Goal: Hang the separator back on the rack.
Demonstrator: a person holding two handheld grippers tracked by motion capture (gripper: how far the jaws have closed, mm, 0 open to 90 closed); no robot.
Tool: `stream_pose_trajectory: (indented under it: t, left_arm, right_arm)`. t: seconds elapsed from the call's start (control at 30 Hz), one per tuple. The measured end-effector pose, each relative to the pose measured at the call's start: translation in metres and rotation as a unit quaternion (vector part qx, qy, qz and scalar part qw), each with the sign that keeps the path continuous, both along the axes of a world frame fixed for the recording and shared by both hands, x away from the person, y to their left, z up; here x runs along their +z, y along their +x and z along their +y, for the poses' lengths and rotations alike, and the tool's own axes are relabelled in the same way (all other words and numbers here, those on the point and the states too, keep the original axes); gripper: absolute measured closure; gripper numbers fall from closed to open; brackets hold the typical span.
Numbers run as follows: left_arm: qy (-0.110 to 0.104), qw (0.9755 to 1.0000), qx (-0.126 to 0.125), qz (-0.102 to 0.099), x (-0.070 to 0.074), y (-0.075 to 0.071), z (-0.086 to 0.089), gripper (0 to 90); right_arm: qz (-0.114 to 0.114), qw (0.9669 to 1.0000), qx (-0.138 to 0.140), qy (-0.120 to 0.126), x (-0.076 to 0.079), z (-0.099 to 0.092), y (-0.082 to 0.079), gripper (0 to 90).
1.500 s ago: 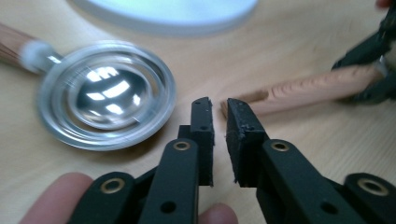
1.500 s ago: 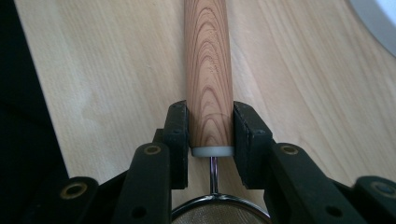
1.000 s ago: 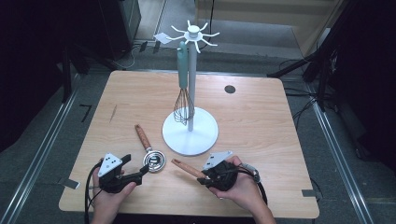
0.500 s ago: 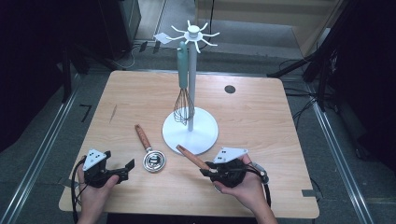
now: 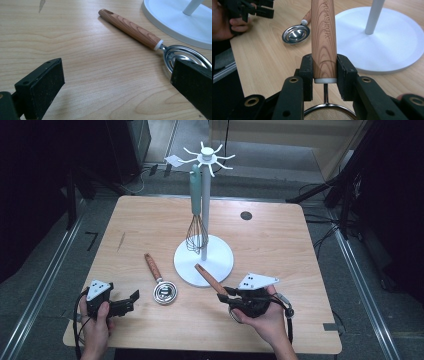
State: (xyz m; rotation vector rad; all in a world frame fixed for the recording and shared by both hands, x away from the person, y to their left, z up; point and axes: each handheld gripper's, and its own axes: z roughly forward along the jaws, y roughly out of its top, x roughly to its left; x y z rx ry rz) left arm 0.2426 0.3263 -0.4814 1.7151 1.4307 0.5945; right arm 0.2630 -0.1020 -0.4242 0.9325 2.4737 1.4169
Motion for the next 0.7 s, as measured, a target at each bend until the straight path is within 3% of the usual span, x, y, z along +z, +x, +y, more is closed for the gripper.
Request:
stream_pose_trajectory:
  t: [0.4,0.57,0.7]
  left_arm:
    - [0.015,0.9999,-0.002,-0.006,-0.004,-0.001,-0.005,0.0]
    - [0.015,0.9999,-0.003,-0.006,-0.004,-0.002,-0.005,0.0]
    - [0.019,0.9998,-0.005,-0.004,-0.004,-0.002,-0.007,0.0]
  right_arm:
    - [-0.023,0.9984,-0.038,0.035,0.009,-0.011,0.000,71.3]
    - [-0.028,0.9964,-0.054,0.060,0.013,-0.014,0.003,71.2]
    - [-0.041,0.9951,-0.062,0.065,0.019,-0.013,0.005,71.2]
